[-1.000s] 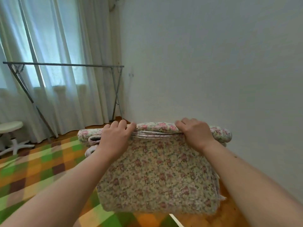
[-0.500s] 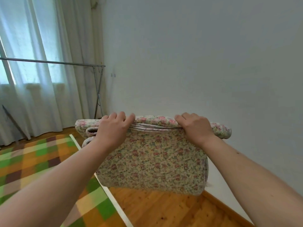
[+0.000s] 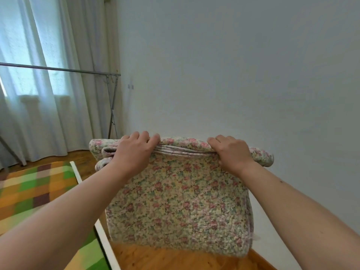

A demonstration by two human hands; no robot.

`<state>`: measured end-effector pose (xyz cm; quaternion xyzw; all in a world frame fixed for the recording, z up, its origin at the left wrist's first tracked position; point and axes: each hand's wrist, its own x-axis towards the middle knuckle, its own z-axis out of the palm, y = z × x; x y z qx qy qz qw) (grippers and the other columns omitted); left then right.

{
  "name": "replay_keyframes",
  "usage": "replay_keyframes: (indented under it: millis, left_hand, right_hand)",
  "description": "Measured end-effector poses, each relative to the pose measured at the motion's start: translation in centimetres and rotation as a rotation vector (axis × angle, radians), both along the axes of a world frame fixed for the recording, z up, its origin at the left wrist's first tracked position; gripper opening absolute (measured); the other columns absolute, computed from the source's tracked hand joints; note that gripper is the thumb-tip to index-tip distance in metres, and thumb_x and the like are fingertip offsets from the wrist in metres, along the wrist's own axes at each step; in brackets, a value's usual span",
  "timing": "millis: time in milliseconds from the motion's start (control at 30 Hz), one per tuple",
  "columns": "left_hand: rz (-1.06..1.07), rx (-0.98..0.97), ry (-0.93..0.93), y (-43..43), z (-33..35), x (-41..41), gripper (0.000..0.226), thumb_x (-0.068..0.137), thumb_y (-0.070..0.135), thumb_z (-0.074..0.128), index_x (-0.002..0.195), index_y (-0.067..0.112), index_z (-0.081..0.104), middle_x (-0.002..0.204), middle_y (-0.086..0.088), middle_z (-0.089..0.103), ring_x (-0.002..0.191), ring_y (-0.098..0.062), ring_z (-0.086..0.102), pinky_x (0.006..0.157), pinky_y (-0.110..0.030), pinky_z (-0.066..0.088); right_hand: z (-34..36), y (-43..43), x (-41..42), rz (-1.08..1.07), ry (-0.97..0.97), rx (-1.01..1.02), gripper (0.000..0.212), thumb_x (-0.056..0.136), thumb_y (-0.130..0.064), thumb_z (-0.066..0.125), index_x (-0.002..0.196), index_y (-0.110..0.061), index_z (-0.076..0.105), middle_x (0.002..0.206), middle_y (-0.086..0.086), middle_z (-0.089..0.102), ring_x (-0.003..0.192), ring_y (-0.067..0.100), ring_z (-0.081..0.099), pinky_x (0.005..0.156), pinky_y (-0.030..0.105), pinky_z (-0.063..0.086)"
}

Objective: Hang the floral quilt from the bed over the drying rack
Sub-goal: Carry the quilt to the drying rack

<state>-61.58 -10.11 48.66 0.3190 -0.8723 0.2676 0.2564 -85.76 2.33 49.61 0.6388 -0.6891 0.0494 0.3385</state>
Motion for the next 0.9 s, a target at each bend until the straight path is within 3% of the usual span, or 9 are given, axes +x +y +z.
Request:
replay_keyframes:
  millis: [167,333,467,633,900]
  left_hand:
    - [0.044,0.051,0.034,-6.1,-0.4,-4.2,0.045,0.066,-0.002,0.06,0.11,0.008,0.056,0.082,-0.016,0.059,0.068,-0.034,0.056,0.055,-0.038,0.043]
    - [0.061,0.002,0.049,-11.7,1.3,-7.8,0.047,0.052,-0.006,0.069,0.097,0.004,0.061,0.069,-0.016,0.057,0.055,-0.032,0.054,0.046,-0.035,0.042]
    - [0.099,0.01,0.044,-15.6,1.6,-9.9,0.044,0.059,-0.004,0.065,0.102,0.006,0.059,0.076,-0.015,0.058,0.062,-0.032,0.055,0.051,-0.035,0.042]
    - [0.261,0.086,0.077,-20.1,1.9,-12.0,0.047,0.076,0.008,0.049,0.123,0.009,0.044,0.104,-0.012,0.056,0.091,-0.032,0.053,0.067,-0.039,0.04]
    - [0.454,0.096,0.042,-28.1,1.6,-16.2,0.027,0.079,0.014,0.048,0.106,0.012,0.047,0.099,-0.01,0.056,0.088,-0.029,0.052,0.062,-0.033,0.03]
  right_hand:
    - [0.9,-7.5,-4.5,0.053,0.025,0.05,0.047,0.077,0.003,0.048,0.12,-0.014,0.048,0.099,0.012,0.059,0.079,0.031,0.055,0.053,0.029,0.03]
    - [2.0,-14.0,-8.7,0.095,0.002,0.019,0.046,0.07,0.008,0.052,0.113,-0.008,0.055,0.089,0.017,0.061,0.069,0.033,0.056,0.049,0.028,0.029]
    - [2.5,-18.7,-11.0,0.141,-0.001,0.03,0.045,0.066,0.01,0.054,0.107,-0.006,0.058,0.083,0.018,0.061,0.063,0.033,0.055,0.047,0.028,0.031]
    - [2.7,-25.0,-13.7,0.2,0.026,0.003,0.047,0.072,0.005,0.05,0.115,-0.01,0.053,0.093,0.014,0.06,0.072,0.031,0.055,0.051,0.028,0.029]
    - [2.5,-37.1,-18.7,0.35,0.03,0.03,0.045,0.072,0.002,0.05,0.114,-0.013,0.052,0.094,0.012,0.059,0.074,0.031,0.055,0.051,0.028,0.029]
